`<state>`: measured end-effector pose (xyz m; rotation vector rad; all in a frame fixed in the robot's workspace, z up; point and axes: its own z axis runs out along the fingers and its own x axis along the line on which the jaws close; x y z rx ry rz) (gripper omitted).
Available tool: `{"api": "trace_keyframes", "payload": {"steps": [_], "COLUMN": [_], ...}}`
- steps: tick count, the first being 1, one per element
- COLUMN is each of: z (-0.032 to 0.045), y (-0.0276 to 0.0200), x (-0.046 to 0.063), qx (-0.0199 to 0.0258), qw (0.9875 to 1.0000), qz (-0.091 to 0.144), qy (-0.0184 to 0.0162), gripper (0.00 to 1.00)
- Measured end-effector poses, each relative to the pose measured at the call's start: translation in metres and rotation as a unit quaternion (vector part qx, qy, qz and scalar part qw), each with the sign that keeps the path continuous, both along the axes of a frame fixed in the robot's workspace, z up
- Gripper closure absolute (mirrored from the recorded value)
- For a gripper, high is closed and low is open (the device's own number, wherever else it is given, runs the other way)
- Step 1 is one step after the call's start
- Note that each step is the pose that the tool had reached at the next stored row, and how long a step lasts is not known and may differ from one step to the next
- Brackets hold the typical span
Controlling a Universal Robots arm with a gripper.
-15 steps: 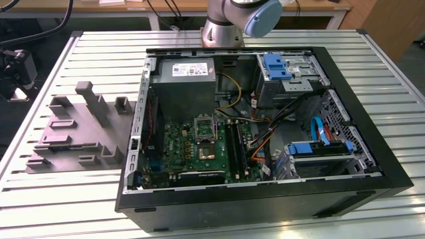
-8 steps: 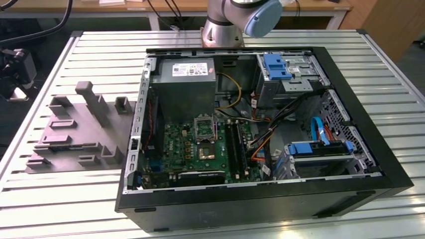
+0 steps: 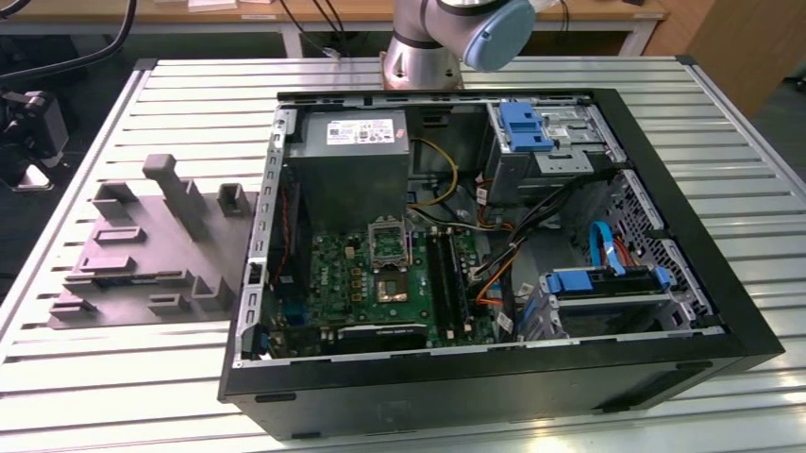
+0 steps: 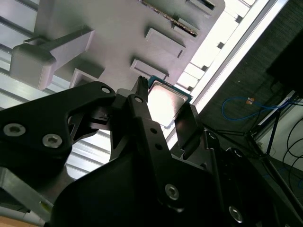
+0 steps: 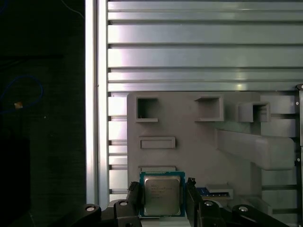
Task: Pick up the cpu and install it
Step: 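Pick up the cpu and move it towards the insertion slot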
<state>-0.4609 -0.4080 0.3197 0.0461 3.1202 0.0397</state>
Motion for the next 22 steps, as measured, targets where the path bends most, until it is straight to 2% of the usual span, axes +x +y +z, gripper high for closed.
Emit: {"api": "trace_keyframes", "payload": {"steps": [10,22], "z": [0.0009,0.0075], "y": [0.0000,0.0000], "x": [0.0000,0.0000], "qx": [-0.0003,-0.0003], "qw": [1.0000,1.0000], "qz": [0.000,0.000], "qy": [0.0000,0.0000], "gripper": [0.53,0.53]}}
